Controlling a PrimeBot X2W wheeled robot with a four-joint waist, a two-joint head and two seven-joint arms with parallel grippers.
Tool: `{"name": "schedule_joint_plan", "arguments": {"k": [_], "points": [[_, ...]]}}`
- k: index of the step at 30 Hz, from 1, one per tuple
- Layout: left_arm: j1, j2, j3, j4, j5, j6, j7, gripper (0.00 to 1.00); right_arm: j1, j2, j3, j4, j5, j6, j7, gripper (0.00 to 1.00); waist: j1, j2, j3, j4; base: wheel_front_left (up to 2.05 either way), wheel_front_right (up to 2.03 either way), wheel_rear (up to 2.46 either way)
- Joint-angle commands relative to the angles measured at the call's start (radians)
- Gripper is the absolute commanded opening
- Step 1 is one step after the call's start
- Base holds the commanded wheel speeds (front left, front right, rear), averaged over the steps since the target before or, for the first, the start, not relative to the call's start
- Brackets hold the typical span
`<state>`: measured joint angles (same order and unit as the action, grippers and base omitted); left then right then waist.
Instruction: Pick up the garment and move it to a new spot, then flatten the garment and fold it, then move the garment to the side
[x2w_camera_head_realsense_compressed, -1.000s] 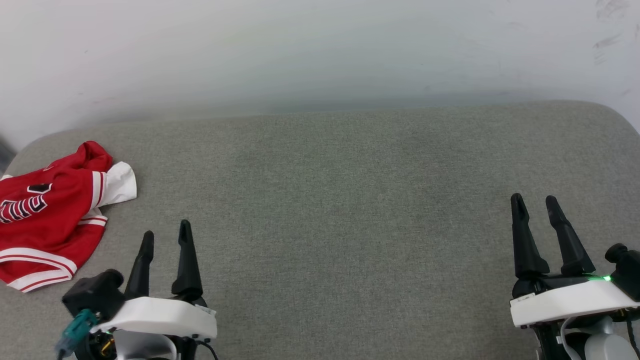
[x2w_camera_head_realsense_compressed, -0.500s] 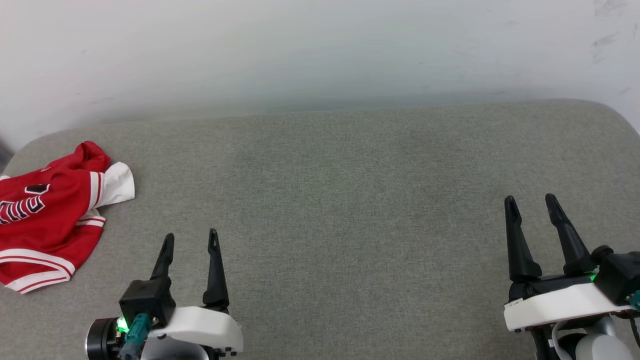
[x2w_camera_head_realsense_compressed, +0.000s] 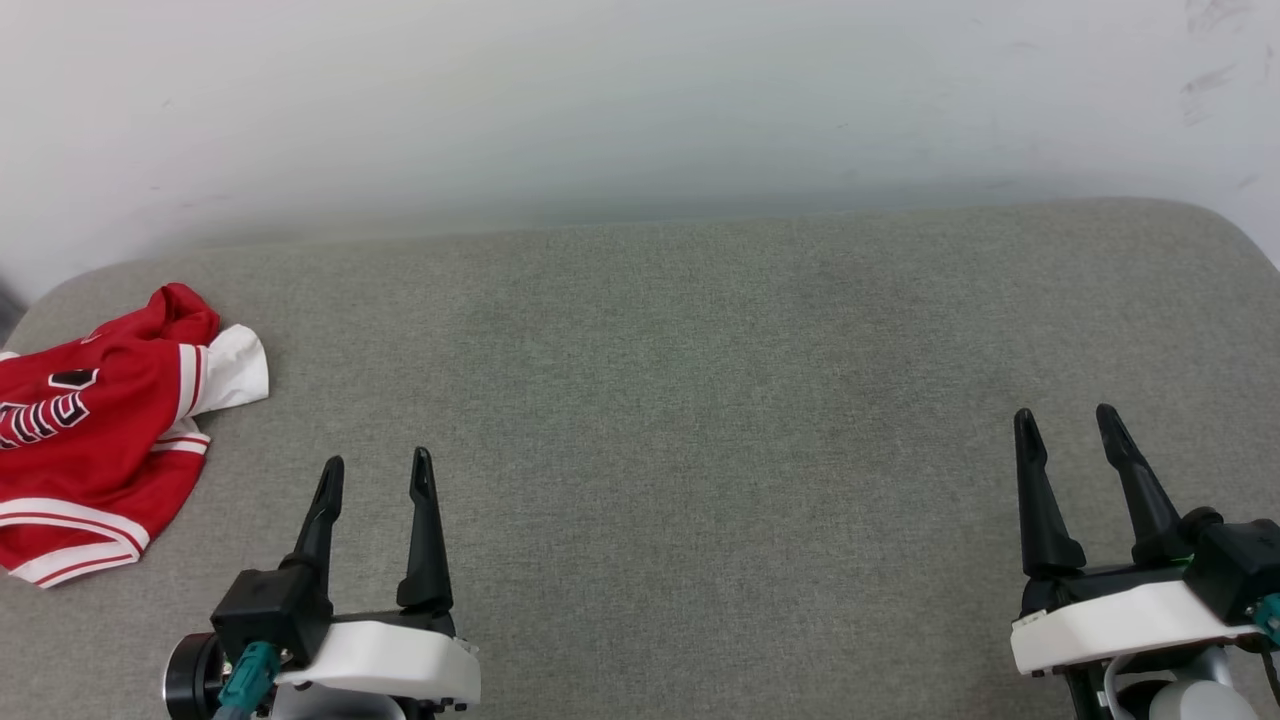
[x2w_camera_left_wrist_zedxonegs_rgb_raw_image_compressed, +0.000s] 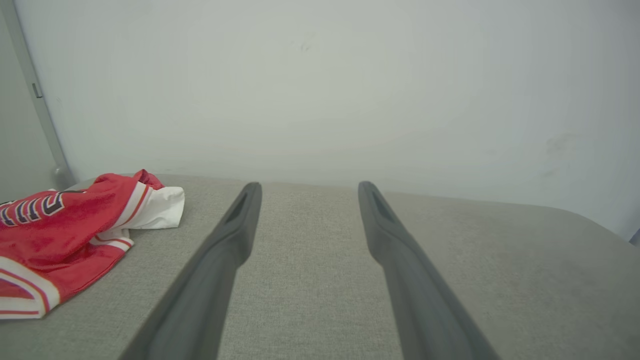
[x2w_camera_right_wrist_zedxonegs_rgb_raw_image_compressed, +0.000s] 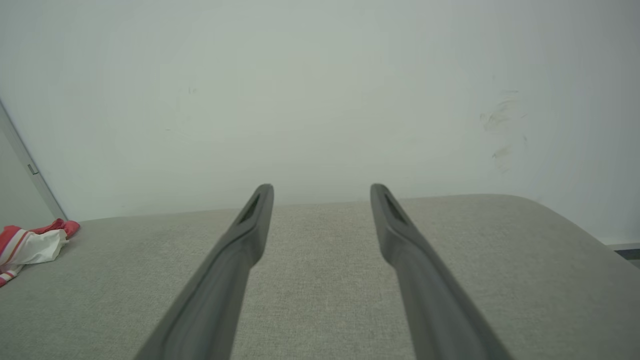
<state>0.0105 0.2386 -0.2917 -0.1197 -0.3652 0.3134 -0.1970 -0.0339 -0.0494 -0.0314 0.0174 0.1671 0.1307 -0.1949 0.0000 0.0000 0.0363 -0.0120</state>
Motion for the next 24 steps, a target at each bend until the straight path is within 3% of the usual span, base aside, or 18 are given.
{"name": "schedule_joint_plan", "arguments": {"k": [1, 14, 18, 24], "points": [[0.009, -0.015, 0.027, -0.015, 0.021, -0.026, -0.009, 1.00, -0.007, -0.001, -0.002, -0.007, -0.011, 0.000, -0.011, 1.00, 0.0000, 0.0000, 0.002, 0.000, 0.00, 0.00, 0.00], [0.073, -0.154, 0.232, 0.023, 0.106, -0.338, -0.036, 1.00, -0.005, -0.001, -0.007, 0.031, 0.003, 0.000, -0.037, 1.00, 0.0000, 0.0000, 0.005, -0.001, 0.00, 0.00, 0.00], [0.077, -0.175, 0.266, 0.036, 0.151, -0.387, -0.043, 1.00, -0.007, -0.001, -0.001, 0.031, -0.020, 0.000, -0.046, 1.00, 0.0000, 0.0000, 0.010, -0.003, 0.00, 0.00, 0.00], [0.076, -0.186, 0.288, 0.034, 0.206, -0.414, -0.054, 1.00, -0.009, -0.001, -0.002, 0.022, -0.064, 0.000, -0.056, 1.00, 0.0000, 0.0000, 0.019, -0.004, 0.00, 0.00, 0.00]]}}
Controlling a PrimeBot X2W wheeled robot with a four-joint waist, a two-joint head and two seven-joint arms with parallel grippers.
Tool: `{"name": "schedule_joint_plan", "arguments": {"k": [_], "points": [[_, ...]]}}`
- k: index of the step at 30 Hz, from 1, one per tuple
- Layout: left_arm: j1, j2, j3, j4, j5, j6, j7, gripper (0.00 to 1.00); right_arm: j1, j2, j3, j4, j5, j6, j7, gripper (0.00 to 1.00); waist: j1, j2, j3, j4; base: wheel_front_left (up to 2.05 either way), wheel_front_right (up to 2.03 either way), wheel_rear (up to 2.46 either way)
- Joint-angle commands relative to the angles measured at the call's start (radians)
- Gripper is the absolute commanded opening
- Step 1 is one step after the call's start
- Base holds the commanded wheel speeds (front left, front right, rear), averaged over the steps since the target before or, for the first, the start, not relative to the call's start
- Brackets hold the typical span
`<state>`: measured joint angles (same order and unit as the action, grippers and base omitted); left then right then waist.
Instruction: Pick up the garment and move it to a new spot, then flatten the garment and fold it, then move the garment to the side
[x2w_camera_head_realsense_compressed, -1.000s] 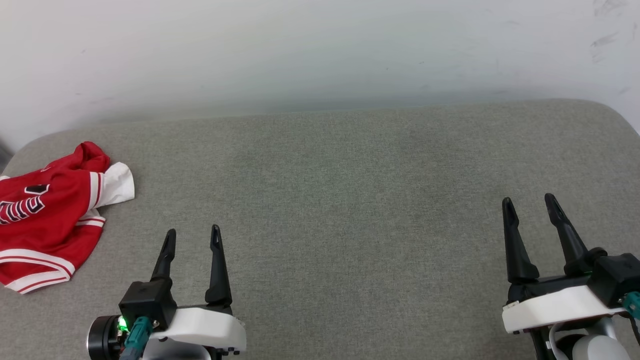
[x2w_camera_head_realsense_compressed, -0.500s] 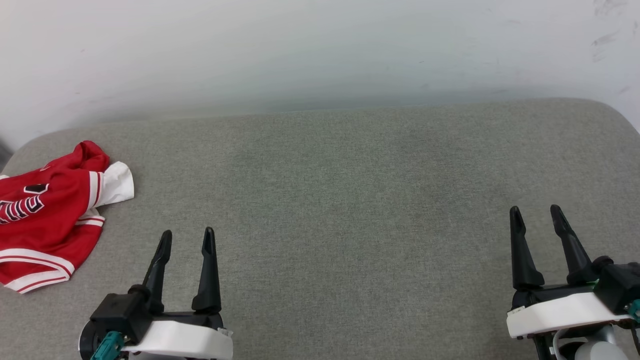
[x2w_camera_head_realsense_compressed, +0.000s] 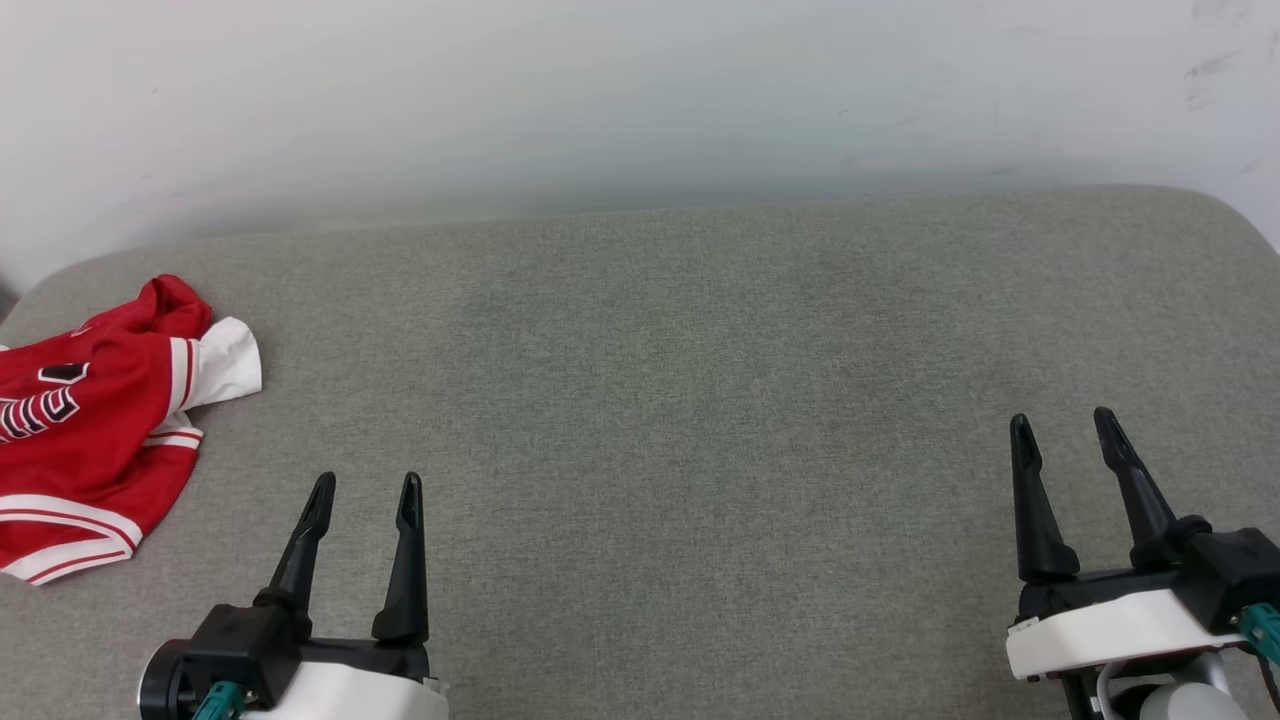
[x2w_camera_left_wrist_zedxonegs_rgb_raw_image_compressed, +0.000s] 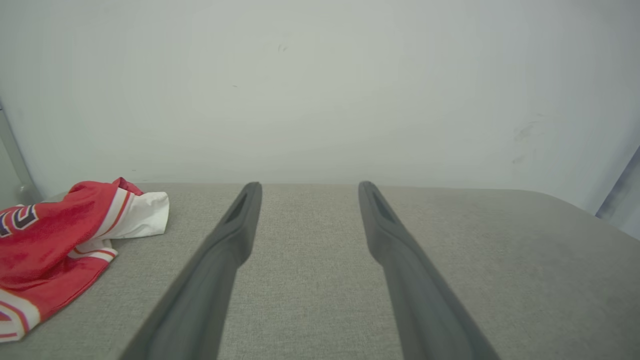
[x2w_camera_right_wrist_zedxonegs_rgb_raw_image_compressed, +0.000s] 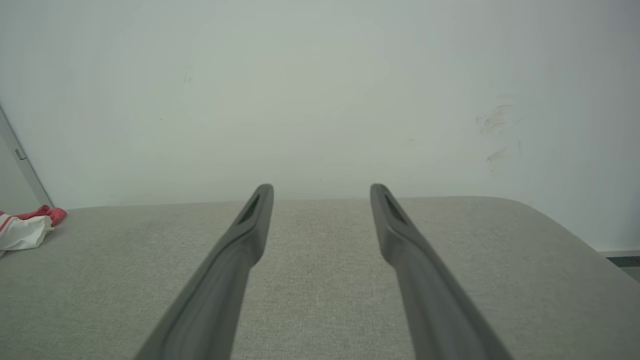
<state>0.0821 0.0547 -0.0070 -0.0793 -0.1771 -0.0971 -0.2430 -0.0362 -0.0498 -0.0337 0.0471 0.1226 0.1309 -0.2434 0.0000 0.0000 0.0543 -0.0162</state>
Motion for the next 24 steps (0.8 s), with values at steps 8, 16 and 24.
{"name": "schedule_joint_plan", "arguments": {"k": [8, 16, 24], "points": [[-0.008, -0.004, 0.003, -0.010, 0.058, -0.017, -0.022, 1.00, -0.001, -0.001, -0.001, -0.020, -0.074, 0.000, -0.022, 1.00, 0.0000, 0.0000, 0.008, 0.036, 0.00, 0.00, 0.00], [-0.004, -0.004, 0.014, 0.004, 0.055, -0.021, -0.023, 1.00, 0.019, -0.001, 0.014, -0.016, -0.071, 0.000, -0.022, 1.00, 0.0000, 0.0000, 0.002, 0.152, 0.00, 0.00, 0.00], [0.026, -0.004, 0.039, 0.007, 0.062, -0.023, -0.023, 1.00, 0.022, -0.001, 0.053, -0.010, -0.069, 0.000, -0.022, 1.00, 0.0000, 0.0000, -0.016, 0.293, 0.00, 0.00, 0.00]]}}
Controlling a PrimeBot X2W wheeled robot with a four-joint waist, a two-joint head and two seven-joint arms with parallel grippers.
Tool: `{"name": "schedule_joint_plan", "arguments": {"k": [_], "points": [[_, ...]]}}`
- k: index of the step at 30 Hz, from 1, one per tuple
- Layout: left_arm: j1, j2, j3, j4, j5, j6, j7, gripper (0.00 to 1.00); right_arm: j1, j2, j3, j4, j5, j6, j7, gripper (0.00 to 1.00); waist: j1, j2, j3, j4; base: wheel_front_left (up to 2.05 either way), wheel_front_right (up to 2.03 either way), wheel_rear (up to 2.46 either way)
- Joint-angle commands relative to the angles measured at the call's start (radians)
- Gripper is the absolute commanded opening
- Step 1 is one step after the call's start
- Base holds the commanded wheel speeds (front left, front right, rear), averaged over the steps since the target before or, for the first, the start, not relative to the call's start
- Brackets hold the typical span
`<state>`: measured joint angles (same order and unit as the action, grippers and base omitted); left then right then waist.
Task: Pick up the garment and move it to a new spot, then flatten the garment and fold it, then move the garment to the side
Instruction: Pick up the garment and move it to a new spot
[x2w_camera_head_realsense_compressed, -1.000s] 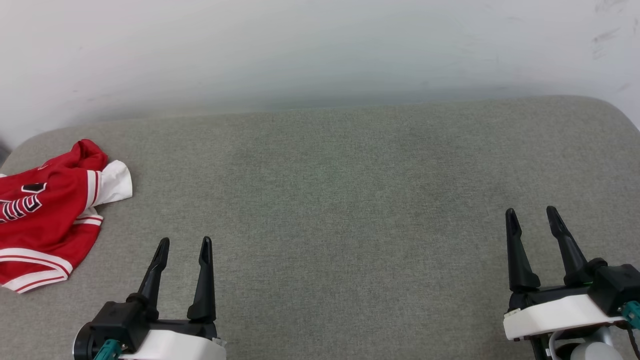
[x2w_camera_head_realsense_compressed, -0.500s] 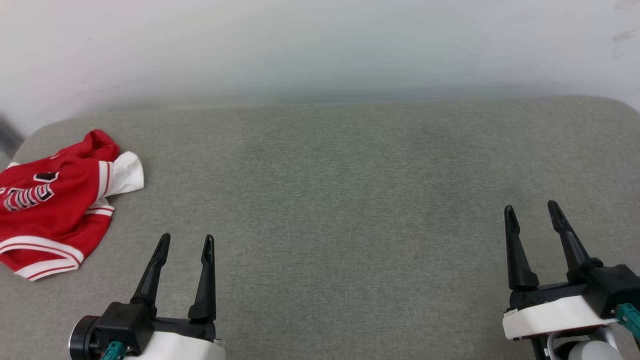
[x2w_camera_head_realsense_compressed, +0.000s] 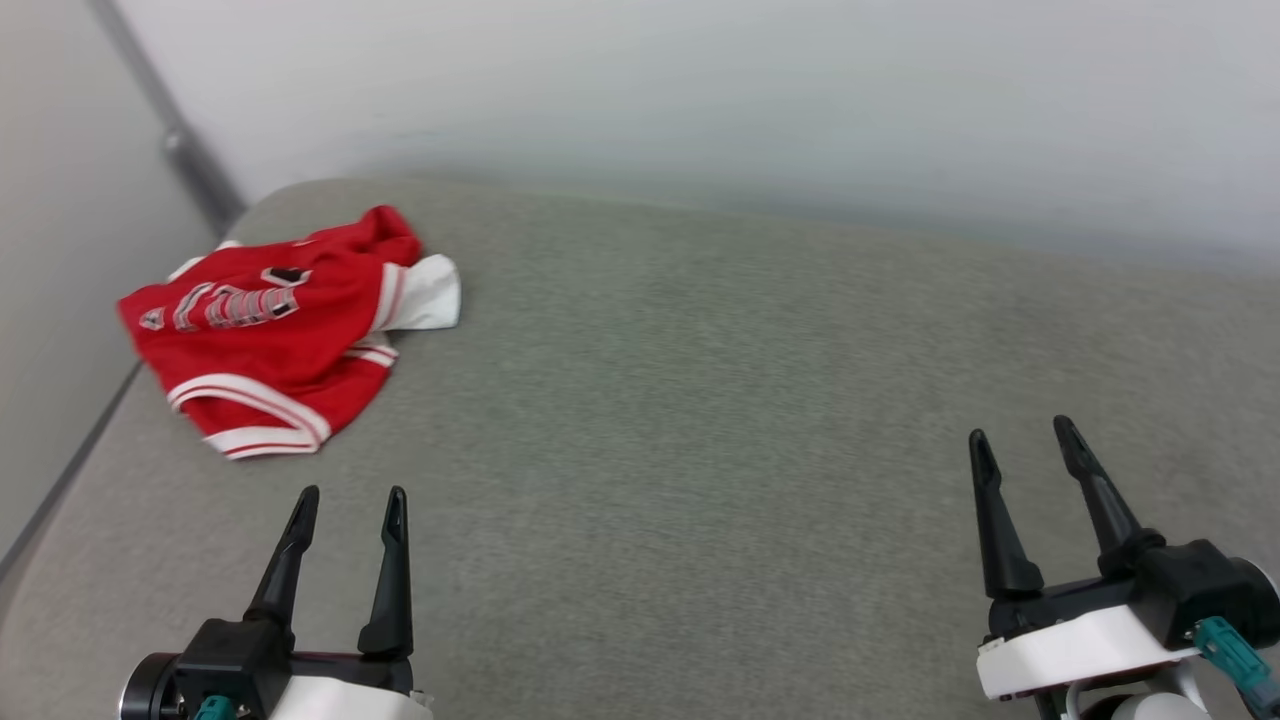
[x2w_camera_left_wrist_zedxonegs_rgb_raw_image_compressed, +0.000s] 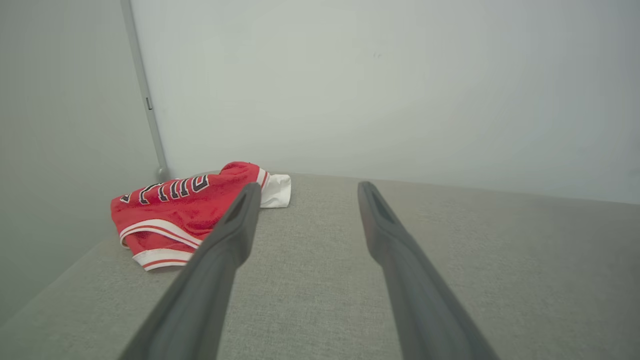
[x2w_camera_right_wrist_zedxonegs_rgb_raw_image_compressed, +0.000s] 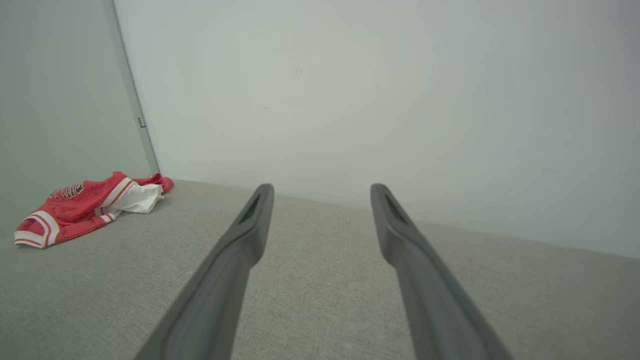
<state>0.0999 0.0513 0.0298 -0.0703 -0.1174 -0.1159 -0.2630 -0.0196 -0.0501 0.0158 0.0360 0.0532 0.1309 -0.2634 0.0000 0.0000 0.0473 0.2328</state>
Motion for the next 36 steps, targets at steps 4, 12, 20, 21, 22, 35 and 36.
{"name": "schedule_joint_plan", "arguments": {"k": [4, 12, 20, 21, 22, 35, 36], "points": [[0.016, -0.001, 0.014, -0.001, 0.005, -0.005, -0.003, 1.00, 0.012, 0.000, 0.027, 0.005, -0.001, 0.000, -0.002, 1.00, 0.0000, 0.0000, -0.019, 0.108, 0.00, 0.00, 0.00], [0.036, -0.001, 0.024, -0.005, 0.011, -0.007, -0.003, 1.00, 0.026, 0.000, 0.065, 0.002, 0.005, 0.000, -0.002, 1.00, 0.0000, 0.0000, -0.036, 0.206, 0.00, 0.00, 0.00], [0.040, -0.001, 0.033, -0.025, 0.025, -0.005, -0.003, 1.00, 0.030, 0.000, 0.080, 0.007, 0.012, 0.000, -0.002, 1.00, 0.0000, 0.0000, -0.043, 0.244, 0.00, 0.00, 0.00], [0.040, -0.001, 0.034, -0.028, 0.029, -0.003, -0.003, 1.00, 0.030, 0.000, 0.081, 0.007, 0.012, 0.000, -0.002, 1.00, 0.0000, 0.0000, -0.044, 0.247, 0.00, 0.00, 0.00], [0.039, -0.001, 0.036, -0.034, 0.031, 0.002, -0.003, 1.00, 0.031, 0.000, 0.083, 0.007, 0.011, 0.000, -0.002, 1.00, 0.0000, 0.0000, -0.044, 0.249, 0.00, 0.00, 0.00], [-0.063, -0.002, 0.039, 0.035, -0.100, -0.014, -0.002, 1.00, -0.065, 0.000, 0.117, -0.073, -0.056, 0.000, -0.002, 1.00, 0.0000, 0.0000, 0.144, 0.162, 0.00, 0.00, 0.00], [-0.096, 0.006, 0.030, 0.050, -0.110, -0.013, -0.003, 1.00, -0.073, -0.001, 0.113, -0.081, -0.064, 0.000, -0.002, 1.00, 0.0000, 0.0000, 0.165, 0.154, 0.00, 0.00, 0.00]]}}
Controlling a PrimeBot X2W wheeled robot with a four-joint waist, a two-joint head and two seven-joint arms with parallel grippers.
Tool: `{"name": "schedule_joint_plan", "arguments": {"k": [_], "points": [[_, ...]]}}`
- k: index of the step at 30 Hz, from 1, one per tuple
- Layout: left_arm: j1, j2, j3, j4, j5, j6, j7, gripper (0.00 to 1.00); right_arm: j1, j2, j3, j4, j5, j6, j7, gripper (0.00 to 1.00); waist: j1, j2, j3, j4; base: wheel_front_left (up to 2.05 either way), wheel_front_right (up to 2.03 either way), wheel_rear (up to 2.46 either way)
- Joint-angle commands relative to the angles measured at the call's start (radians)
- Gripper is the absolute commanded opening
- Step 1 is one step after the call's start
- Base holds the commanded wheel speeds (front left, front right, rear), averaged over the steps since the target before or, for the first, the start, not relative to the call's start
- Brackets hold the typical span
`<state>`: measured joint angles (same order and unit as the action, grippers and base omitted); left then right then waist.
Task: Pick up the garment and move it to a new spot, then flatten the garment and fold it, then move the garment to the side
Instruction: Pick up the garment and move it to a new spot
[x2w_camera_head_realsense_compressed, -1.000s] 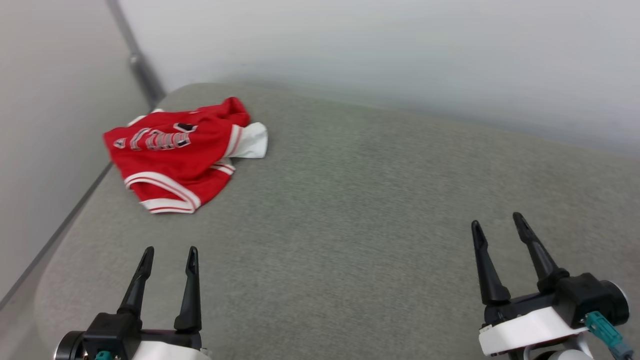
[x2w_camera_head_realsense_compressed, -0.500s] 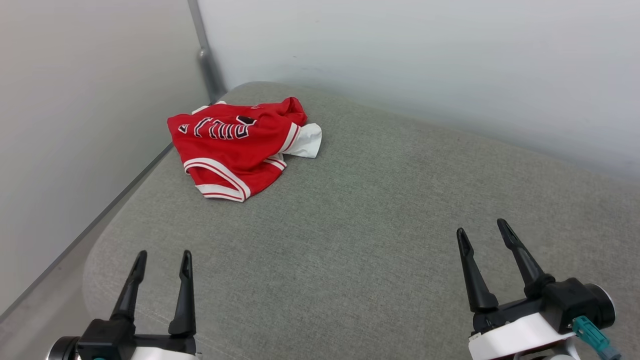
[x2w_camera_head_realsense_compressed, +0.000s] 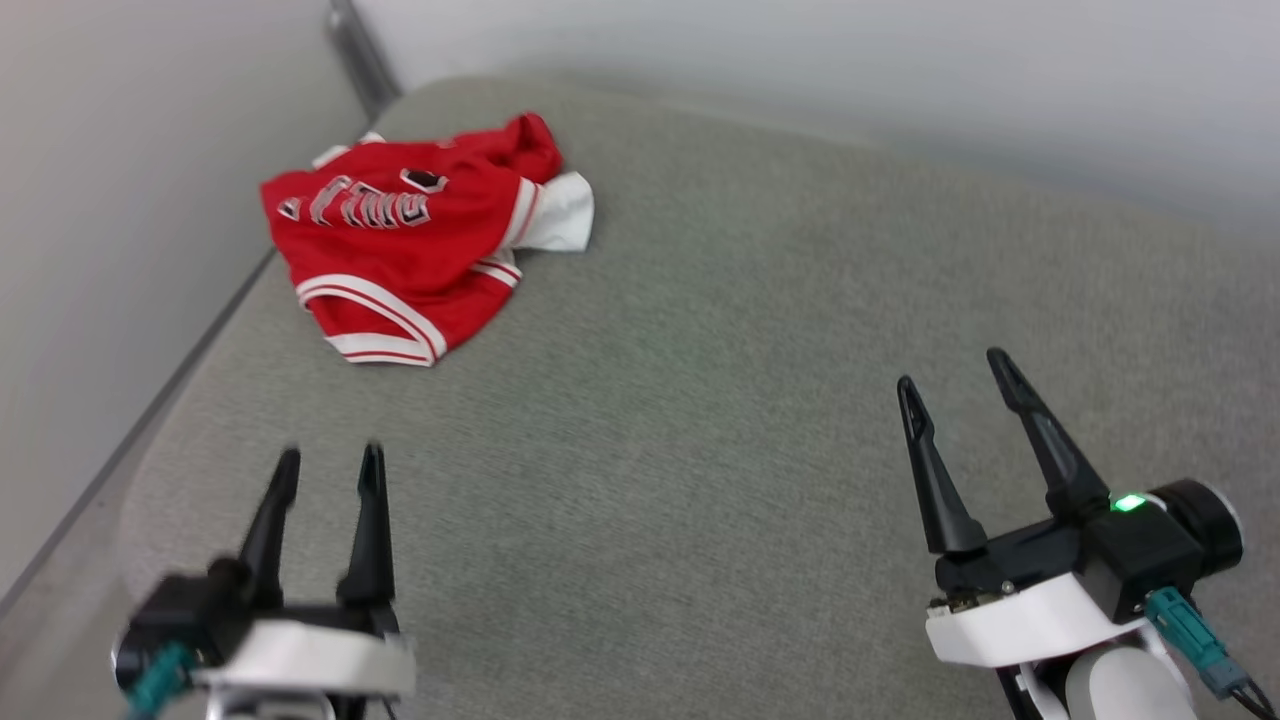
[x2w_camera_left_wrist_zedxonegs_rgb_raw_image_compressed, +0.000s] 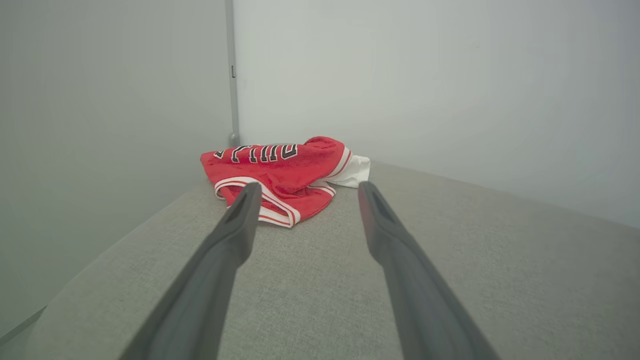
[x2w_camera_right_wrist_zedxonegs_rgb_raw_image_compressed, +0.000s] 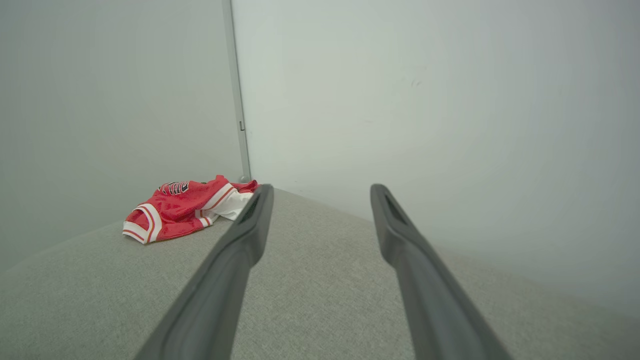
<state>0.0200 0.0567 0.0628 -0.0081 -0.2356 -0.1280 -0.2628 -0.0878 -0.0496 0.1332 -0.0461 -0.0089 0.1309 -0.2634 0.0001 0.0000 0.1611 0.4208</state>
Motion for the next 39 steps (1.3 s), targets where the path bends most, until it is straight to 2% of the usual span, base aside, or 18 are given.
{"name": "schedule_joint_plan", "arguments": {"k": [1, 5, 7, 12, 18, 20, 23, 27, 34, 39], "points": [[-0.054, 0.018, -0.004, -0.006, -0.008, -0.001, -0.003, 1.00, -0.012, -0.001, -0.005, -0.005, -0.013, 0.000, -0.002, 1.00, -0.0001, 0.0000, 0.075, -0.042, 0.00, 0.00, 0.00], [-0.154, 0.093, -0.018, 0.049, -0.076, -0.001, -0.003, 1.00, -0.041, -0.001, 0.003, -0.026, -0.062, 0.000, -0.002, 1.00, -0.0001, 0.0000, 0.161, -0.076, 0.00, 0.00, 0.00], [-0.227, 0.165, -0.049, 0.091, -0.123, -0.002, -0.003, 1.00, -0.049, -0.001, 0.009, -0.038, -0.083, 0.000, -0.002, 1.00, -0.0001, 0.0000, 0.202, -0.093, 0.00, 0.00, 0.00], [-0.426, 0.387, -0.170, 0.250, -0.287, -0.002, 0.026, 1.00, -0.070, -0.001, -0.014, -0.059, -0.124, 0.000, -0.002, 1.00, -0.0001, 0.0000, 0.289, -0.132, 0.00, 0.00, 0.00], [-0.704, 0.637, -0.326, 0.407, -0.555, -0.002, 0.297, 1.00, -0.095, -0.001, -0.011, -0.089, -0.160, 0.000, -0.002, 1.00, -0.0001, 0.0000, 0.389, -0.175, 0.00, 0.00, 0.00], [-0.781, 0.694, -0.354, 0.461, -0.640, -0.002, 0.398, 1.00, -0.101, -0.001, -0.009, -0.100, -0.167, 0.000, -0.002, 1.00, -0.0001, 0.0000, 0.416, -0.190, 0.00, 0.00, 0.00], [-0.872, 0.732, -0.381, 0.539, -0.769, -0.002, 0.571, 1.00, -0.099, -0.001, -0.014, -0.115, -0.164, 0.000, -0.002, 1.00, -0.0001, 0.0000, 0.451, -0.209, 0.00, 0.00, 0.00], [-0.954, 0.782, -0.428, 0.596, -0.864, -0.002, 0.755, 1.00, -0.095, -0.001, 0.003, -0.127, -0.178, 0.000, -0.002, 1.00, -0.0001, 0.0000, 0.490, -0.234, 0.00, 0.00, 0.00], [-1.023, 0.807, -0.487, 0.658, -0.968, -0.002, 0.962, 1.00, -0.086, -0.002, 0.003, -0.129, -0.152, 0.000, -0.001, 1.00, -0.0001, 0.0000, 0.540, -0.260, 0.00, 0.00, 0.00], [-1.029, 0.807, -0.546, 0.696, -0.967, -0.001, 1.033, 1.00, -0.086, -0.004, 0.007, -0.132, -0.151, -0.001, 0.002, 1.00, -0.0001, 0.0000, 0.561, -0.269, 0.00, 0.00, 0.00]]}}
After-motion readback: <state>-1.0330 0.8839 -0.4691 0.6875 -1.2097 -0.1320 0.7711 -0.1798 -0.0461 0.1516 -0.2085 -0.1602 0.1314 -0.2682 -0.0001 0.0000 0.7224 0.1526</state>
